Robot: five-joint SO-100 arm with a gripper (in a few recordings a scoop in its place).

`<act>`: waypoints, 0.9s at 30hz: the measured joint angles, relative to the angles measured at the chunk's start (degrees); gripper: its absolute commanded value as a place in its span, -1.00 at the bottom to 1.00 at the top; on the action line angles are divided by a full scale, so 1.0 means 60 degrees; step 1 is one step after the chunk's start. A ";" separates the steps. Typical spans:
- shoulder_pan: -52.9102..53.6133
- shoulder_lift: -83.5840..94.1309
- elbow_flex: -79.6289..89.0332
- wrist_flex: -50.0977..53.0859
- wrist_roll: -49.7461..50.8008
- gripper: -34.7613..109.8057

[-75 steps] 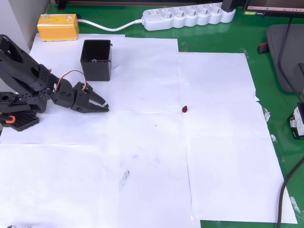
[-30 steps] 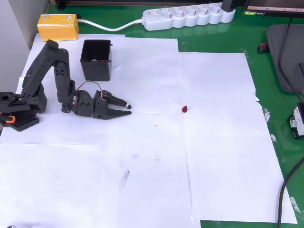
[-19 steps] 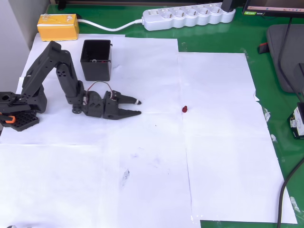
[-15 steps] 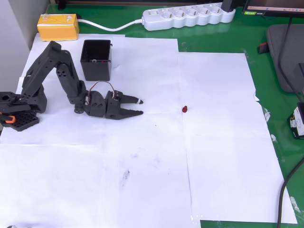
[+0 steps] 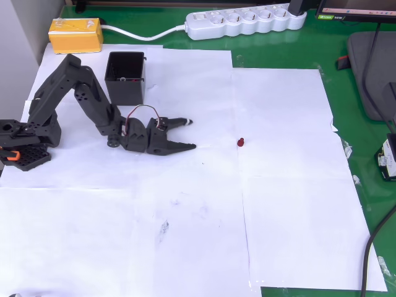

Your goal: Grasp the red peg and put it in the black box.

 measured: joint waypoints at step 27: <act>0.0000 0.1729 0.4556 0.2725 0.0161 0.13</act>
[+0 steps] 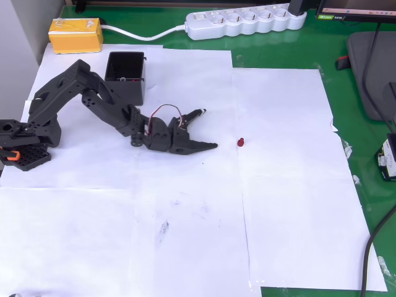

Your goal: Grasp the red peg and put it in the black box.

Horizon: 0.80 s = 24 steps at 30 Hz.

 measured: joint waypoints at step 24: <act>0.0161 0.2051 0.4028 0.1655 0.0000 0.13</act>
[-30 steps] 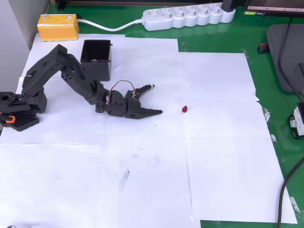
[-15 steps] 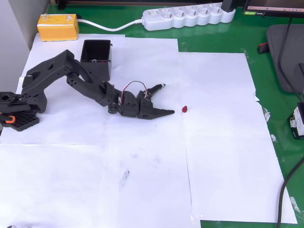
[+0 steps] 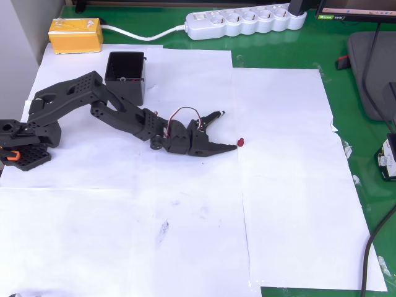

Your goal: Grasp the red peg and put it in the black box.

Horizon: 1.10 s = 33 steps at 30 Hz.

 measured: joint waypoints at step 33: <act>0.0322 0.1201 0.2461 0.1099 -0.0103 0.13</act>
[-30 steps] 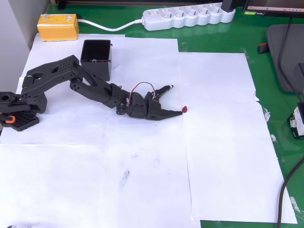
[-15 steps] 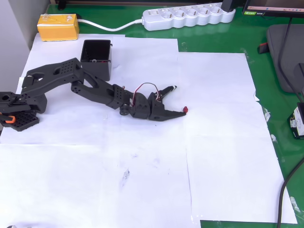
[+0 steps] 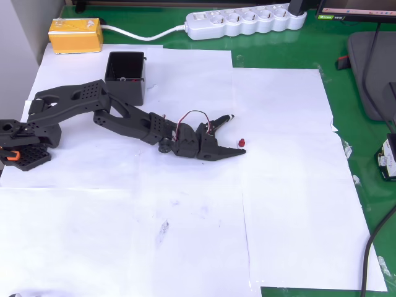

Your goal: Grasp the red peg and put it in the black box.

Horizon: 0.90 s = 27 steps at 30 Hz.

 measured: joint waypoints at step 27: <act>-0.0205 0.0161 0.0352 0.0498 0.0000 0.13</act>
